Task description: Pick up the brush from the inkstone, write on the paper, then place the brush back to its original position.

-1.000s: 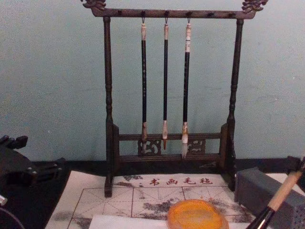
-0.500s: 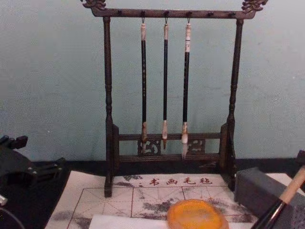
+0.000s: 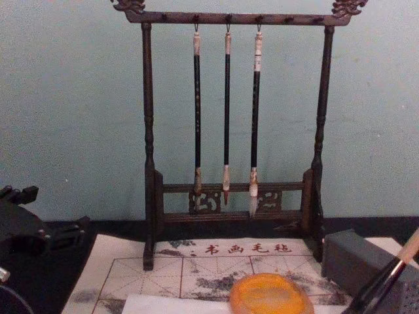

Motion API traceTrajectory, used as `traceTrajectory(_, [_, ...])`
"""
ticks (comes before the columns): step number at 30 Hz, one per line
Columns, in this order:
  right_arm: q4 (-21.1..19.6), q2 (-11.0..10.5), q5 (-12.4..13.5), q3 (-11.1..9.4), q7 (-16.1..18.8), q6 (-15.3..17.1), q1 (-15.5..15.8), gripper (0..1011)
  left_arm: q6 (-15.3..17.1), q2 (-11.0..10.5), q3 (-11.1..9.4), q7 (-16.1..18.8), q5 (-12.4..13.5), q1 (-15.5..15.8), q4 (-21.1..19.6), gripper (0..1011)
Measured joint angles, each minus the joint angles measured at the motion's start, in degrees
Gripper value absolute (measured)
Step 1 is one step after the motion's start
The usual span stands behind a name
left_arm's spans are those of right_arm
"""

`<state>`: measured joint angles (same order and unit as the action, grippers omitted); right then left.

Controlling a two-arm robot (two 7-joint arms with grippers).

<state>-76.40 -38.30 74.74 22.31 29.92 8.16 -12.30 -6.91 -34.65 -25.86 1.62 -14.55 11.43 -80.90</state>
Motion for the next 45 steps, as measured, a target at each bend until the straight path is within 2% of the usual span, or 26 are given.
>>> traceTrajectory(5, [-0.30,0.21,2.15,-0.93,0.44,0.33,0.45,177,0.00,0.00,0.00,0.00,0.00,0.00,0.00,1001])
traceTrajectory(11, [-0.52,0.98,6.43,-2.19,0.70,1.15,0.84,177,0.00,0.00,0.00,0.00,0.00,0.00,0.00,1001])
traceTrajectory(20, [-0.21,2.51,10.77,-2.54,-0.74,1.26,0.57,177,0.00,0.00,0.00,0.00,0.00,0.00,0.00,1001])
traceTrajectory(34, [1.42,4.64,13.95,-1.43,-2.61,-0.41,-0.92,177,0.00,0.00,0.00,0.00,0.00,0.00,0.00,1001])
traceTrajectory(45, [4.61,6.78,13.77,0.11,-3.27,-1.83,-3.49,177,0.00,0.00,0.00,0.00,0.00,0.00,0.00,1001])
